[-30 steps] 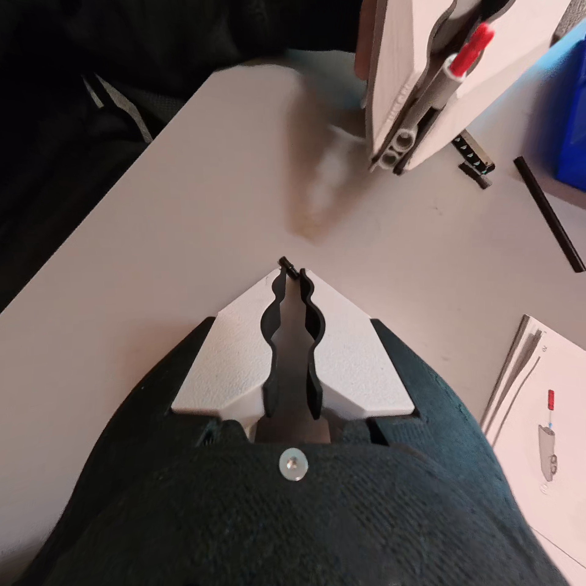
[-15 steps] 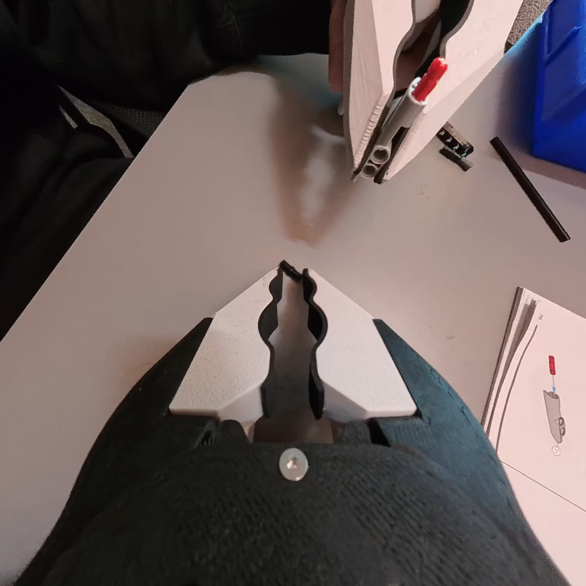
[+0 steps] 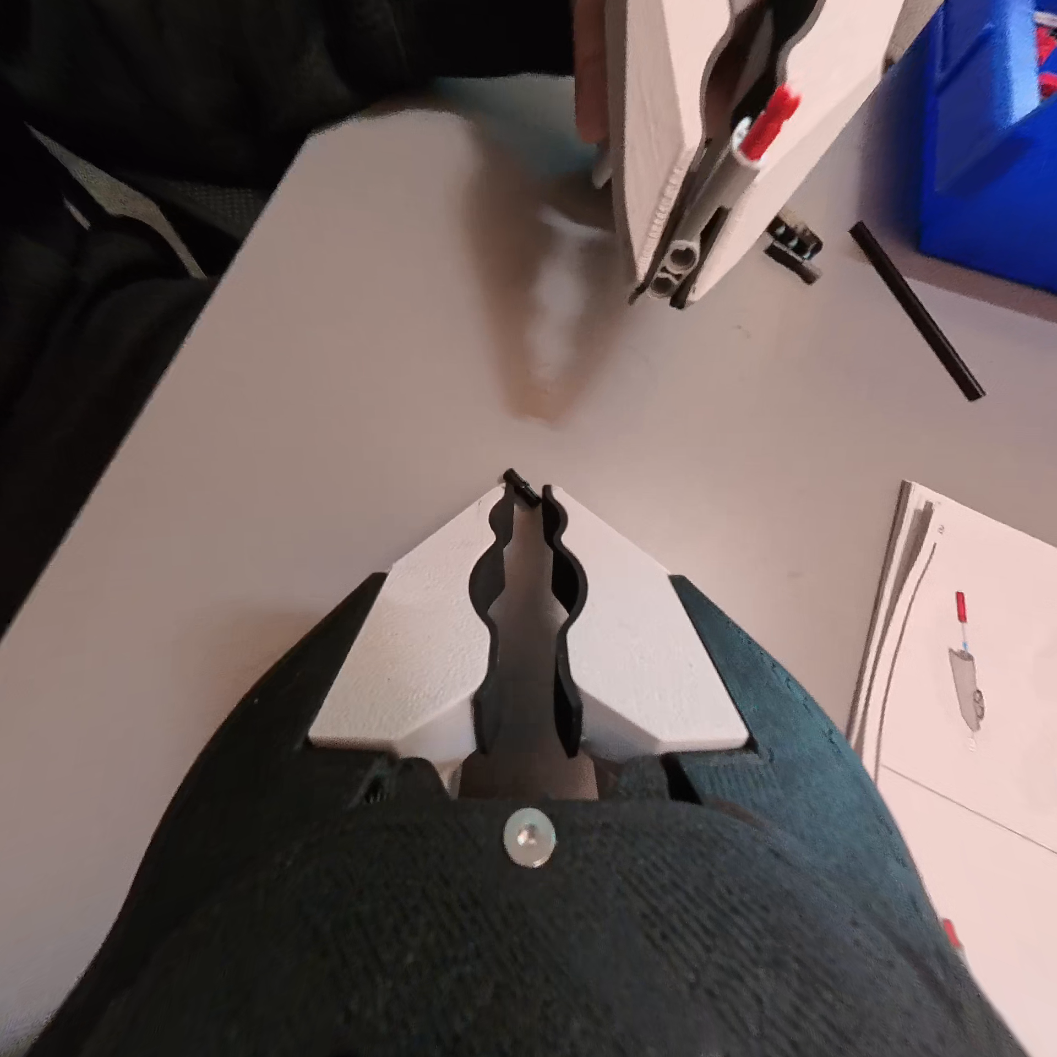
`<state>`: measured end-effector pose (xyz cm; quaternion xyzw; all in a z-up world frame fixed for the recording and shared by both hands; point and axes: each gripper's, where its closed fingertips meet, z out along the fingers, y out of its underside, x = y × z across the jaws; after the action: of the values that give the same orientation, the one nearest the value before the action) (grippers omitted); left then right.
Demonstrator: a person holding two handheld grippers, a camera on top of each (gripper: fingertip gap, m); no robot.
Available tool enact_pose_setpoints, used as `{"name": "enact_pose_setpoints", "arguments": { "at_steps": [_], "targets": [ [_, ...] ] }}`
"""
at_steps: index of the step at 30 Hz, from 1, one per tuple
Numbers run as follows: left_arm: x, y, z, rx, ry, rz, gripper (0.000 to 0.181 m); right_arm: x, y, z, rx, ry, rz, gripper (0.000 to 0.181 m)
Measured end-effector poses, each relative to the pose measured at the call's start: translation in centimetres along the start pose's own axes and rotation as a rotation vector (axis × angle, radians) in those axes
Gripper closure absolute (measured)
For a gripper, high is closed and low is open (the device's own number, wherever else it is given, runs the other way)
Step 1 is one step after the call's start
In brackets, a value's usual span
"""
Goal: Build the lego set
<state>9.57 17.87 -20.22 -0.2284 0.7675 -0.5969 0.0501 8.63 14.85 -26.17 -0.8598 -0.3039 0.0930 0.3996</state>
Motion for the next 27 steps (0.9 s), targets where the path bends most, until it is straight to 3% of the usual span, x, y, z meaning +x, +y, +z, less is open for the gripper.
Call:
{"name": "enact_pose_setpoints", "arguments": {
  "at_steps": [3, 12, 16, 27],
  "targets": [
    [0.0, 0.0, 0.0, 0.002, 0.001, -0.002, 0.177, 0.1, -1.1, -0.5, 0.086, 0.001, 0.013, 0.172],
    [0.3, 0.0, 0.0, -0.002, 0.012, 0.01, 0.177, -2.0, 0.5, -0.6, 0.005, -0.247, -0.105, 0.169],
    [0.3, 0.0, 0.0, -0.002, 0.015, 0.009, 0.177, -2.0, 0.7, -0.3, 0.019, -0.248, -0.112, 0.177],
    [0.2, 0.3, 0.3, -0.025, 0.012, 0.01, 0.177, -1.8, 0.5, -0.1, 0.028, -0.164, -0.049, 0.177]
  ]
}}
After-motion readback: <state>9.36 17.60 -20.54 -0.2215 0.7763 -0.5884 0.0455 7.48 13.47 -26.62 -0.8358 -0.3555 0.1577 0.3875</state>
